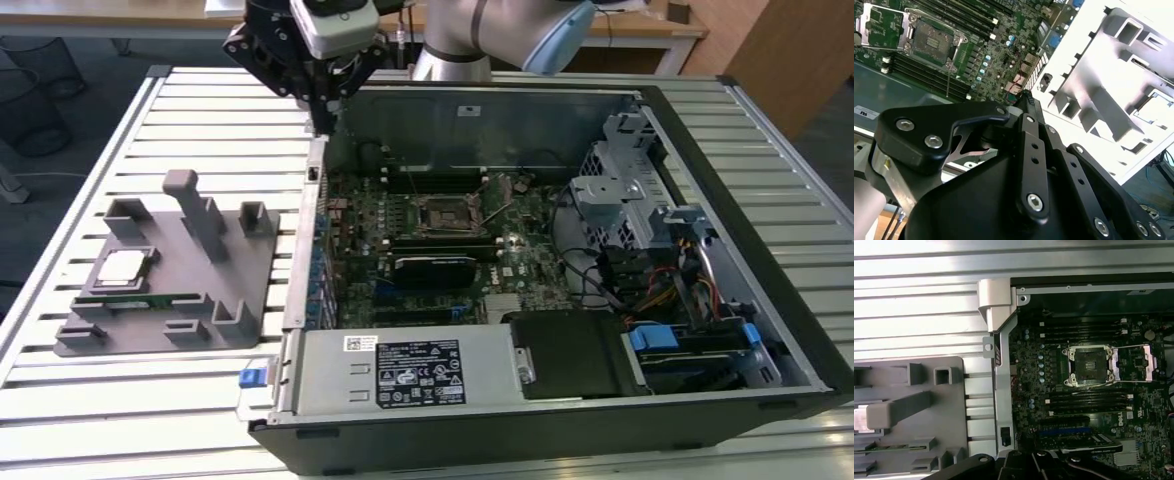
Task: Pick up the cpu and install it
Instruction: 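Reach for the cpu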
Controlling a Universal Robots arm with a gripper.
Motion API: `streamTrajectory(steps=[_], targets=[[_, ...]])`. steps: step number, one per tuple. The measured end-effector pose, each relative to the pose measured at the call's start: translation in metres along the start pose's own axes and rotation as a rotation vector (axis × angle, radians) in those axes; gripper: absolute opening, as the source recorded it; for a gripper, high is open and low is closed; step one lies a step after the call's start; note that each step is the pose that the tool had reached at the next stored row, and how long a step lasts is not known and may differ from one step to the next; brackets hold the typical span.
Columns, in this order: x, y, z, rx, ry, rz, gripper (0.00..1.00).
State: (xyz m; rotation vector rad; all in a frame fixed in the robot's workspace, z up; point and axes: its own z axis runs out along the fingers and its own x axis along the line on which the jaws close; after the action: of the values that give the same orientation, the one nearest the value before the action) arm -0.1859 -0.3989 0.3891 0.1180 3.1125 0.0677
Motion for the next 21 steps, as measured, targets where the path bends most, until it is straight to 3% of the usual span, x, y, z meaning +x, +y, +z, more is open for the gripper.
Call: streamTrajectory(steps=[8, 21], targets=[[0.0096, -0.0007, 0.0002, 0.0, 0.0, 0.0, 0.11], [0.0333, -0.0026, 0.0003, 0.0, 0.0, 0.0, 0.11]])
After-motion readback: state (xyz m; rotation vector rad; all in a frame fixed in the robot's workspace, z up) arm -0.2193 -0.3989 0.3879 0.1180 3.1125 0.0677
